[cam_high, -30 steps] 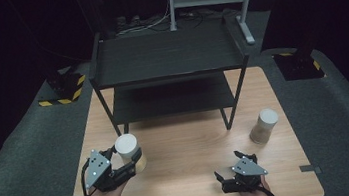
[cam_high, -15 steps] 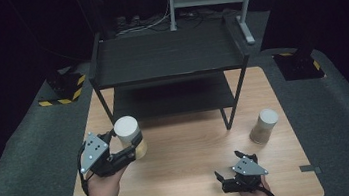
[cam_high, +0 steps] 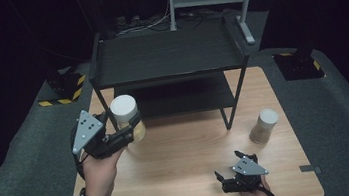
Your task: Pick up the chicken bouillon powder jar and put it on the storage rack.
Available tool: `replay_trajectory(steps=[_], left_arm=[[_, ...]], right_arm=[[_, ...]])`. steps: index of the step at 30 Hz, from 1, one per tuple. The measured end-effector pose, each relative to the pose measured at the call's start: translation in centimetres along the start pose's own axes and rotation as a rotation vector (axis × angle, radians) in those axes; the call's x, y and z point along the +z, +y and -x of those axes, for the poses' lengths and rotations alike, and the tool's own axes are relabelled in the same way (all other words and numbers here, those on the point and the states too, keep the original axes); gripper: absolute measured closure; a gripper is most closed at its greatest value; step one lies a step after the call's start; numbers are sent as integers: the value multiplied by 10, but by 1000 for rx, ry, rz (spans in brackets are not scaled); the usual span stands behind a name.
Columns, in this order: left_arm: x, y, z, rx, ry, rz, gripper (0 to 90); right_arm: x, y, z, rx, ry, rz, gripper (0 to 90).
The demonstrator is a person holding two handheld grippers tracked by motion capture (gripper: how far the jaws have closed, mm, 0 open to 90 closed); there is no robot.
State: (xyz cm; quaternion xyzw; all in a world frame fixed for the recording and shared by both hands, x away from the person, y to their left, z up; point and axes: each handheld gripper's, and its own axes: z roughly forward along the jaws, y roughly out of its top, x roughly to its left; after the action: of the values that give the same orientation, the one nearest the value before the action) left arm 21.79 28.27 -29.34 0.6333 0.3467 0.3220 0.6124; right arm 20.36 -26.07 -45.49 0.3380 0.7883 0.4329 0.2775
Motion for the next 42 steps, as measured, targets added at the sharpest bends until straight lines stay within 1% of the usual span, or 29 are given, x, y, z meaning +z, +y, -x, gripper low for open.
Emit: replay_trajectory(steps=[6,7,9,12,14,15,16,22,27,32,35,38,39,40,42], left_arm=[[4,19,-2,17,3,19,341],[5,24,-3,19,5,25,340],[6,27,-3,22,5,28,341],[7,38,-4,38,14,42,340],[8,43,-5,40,18,47,341],[9,50,-7,43,22,54,340],[9,50,-7,43,22,54,340],[15,65,-12,37,26,65,340],[20,71,-13,45,25,64,340],[29,74,-16,9,14,79,340],[35,78,-16,15,17,82,340],[43,82,-18,5,21,89,340],[48,84,-18,8,27,92,340],[48,84,-18,8,27,92,340],[53,86,-19,1,27,97,340]], right_arm=[[0,0,0,1,1,0,0],[0,0,0,0,1,1,0],[0,0,0,-1,2,1,0],[0,0,0,0,2,2,0],[0,0,0,1,2,2,0],[0,-1,1,1,3,3,0],[0,-1,1,1,3,3,0],[0,-1,1,1,3,3,0],[0,-1,1,0,4,6,0],[0,-1,1,-3,6,4,0],[0,-1,1,-3,7,6,0],[0,-1,1,-7,9,7,0],[-1,-1,1,-6,10,9,0],[-1,-1,1,-6,10,9,0],[-1,-2,2,0,12,11,0]])
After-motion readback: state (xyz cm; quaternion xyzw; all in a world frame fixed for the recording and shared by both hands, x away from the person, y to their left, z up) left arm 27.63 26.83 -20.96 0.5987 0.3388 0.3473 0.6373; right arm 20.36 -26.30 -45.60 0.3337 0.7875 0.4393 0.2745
